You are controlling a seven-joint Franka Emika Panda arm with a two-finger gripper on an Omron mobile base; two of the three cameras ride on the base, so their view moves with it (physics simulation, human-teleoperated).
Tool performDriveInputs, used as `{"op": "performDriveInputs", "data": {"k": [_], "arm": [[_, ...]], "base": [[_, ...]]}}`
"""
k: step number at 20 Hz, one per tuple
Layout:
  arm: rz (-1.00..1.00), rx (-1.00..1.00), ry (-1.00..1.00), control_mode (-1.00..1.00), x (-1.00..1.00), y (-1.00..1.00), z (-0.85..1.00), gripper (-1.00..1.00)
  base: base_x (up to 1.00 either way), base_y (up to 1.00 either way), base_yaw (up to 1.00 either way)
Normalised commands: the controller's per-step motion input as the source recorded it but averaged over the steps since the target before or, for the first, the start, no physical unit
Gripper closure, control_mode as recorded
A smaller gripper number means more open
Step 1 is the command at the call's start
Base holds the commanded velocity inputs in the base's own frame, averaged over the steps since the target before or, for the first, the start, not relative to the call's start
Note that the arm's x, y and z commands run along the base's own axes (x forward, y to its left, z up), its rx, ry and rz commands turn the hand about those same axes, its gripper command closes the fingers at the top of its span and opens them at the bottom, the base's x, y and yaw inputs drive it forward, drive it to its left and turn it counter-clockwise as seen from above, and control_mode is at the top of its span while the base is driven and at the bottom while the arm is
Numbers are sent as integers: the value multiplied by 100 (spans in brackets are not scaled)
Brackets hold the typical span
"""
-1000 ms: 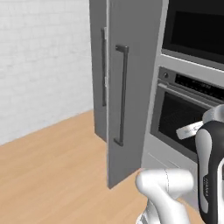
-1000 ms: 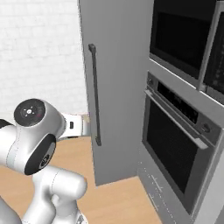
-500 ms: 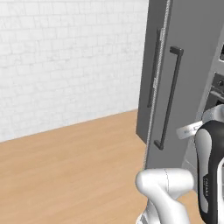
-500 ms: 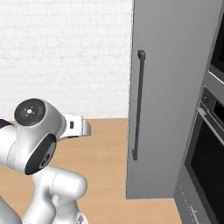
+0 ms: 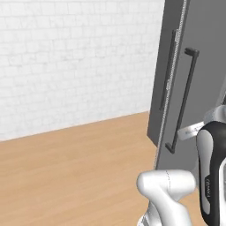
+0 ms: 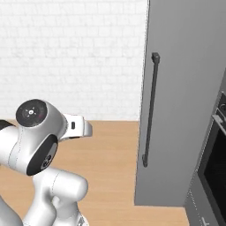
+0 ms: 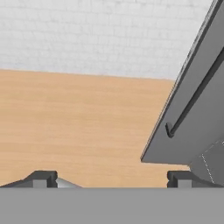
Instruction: Place one bell pepper and one fish in each tupperware on the nearby counter, to pack two identical lunches.
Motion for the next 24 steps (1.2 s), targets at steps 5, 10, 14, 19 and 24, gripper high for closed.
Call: {"op": "performDriveInputs", "data": {"k": [5,10,14,19,24], "arm": [[0,0,0,100,0,0,0,-100],[0,0,0,100,0,0,0,-100],[0,0,0,100,0,0,0,-100],[0,0,0,100,0,0,0,-100],[0,0,0,100,0,0,0,-100]], "base": [[100,100,18],[100,100,25],[100,75,11],[100,42,0],[100,48,4]]}}
